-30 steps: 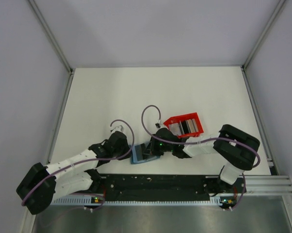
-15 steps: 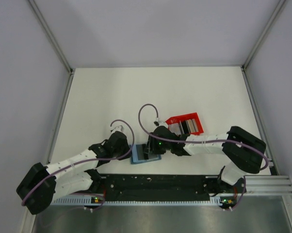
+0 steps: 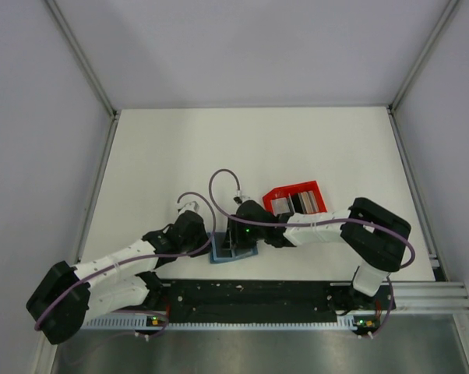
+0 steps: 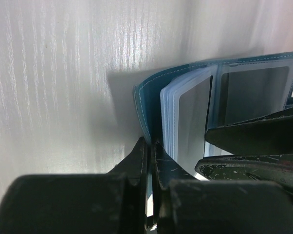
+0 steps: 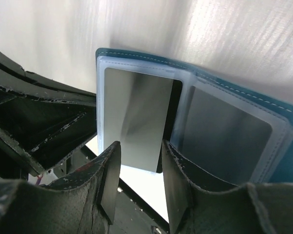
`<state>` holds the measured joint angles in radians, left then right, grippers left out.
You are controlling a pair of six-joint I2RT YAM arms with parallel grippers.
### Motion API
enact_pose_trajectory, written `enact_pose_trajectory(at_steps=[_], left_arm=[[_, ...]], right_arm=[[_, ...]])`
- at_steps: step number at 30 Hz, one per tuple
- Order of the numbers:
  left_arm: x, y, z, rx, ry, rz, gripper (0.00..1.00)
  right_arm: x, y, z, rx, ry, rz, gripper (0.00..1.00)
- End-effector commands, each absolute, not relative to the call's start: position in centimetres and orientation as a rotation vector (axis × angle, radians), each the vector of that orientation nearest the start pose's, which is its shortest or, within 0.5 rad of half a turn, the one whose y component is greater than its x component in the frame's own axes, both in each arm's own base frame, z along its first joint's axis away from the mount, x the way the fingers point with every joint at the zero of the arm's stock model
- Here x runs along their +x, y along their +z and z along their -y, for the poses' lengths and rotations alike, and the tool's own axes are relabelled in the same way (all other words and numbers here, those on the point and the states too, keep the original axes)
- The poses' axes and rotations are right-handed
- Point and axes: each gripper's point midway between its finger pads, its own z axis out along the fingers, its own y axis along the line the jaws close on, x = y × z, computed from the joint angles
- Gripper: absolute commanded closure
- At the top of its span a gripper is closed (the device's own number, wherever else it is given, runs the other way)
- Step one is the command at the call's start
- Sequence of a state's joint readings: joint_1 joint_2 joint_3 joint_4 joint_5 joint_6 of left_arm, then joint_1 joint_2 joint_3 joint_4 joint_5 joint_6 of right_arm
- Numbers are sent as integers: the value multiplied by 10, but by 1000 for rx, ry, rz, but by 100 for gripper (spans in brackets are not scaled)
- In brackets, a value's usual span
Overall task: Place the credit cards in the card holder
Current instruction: Insert the credit card into the card holder.
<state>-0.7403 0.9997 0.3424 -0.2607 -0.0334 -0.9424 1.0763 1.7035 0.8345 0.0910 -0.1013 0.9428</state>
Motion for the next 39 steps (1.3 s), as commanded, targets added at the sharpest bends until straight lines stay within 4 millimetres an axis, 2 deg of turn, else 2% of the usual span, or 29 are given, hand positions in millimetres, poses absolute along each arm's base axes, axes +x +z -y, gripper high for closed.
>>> enact_pose_trajectory(at_steps=[1, 7, 10, 15, 17, 22, 29, 36, 39], left_arm=[[152, 8, 174, -251, -565, -2639, 100], [152, 9, 174, -247, -564, -2639, 100], [152, 10, 173, -245, -557, -2638, 100], [154, 11, 173, -235, -554, -2633, 100], [154, 11, 174, -235, -557, -2633, 100], [153, 11, 175, -234, -571, -2632, 100], [155, 13, 179, -224, -591, -2625, 100], [155, 15, 179, -208, -585, -2625, 100], [156, 16, 177, -210, -575, -2624, 100]], right_arm=[[155, 60, -412, -302, 1101, -2516, 62], [157, 70, -413, -319, 1136, -2450, 65], [166, 64, -399, -282, 989, -2489, 64], [172, 51, -383, -246, 868, -2513, 61], [170, 47, -385, -246, 879, -2531, 60], [158, 46, -405, -304, 1016, -2539, 60], [157, 56, -422, -403, 1103, -2485, 63], [160, 63, -418, -404, 1094, -2445, 68], [167, 67, -405, -382, 1003, -2444, 65]])
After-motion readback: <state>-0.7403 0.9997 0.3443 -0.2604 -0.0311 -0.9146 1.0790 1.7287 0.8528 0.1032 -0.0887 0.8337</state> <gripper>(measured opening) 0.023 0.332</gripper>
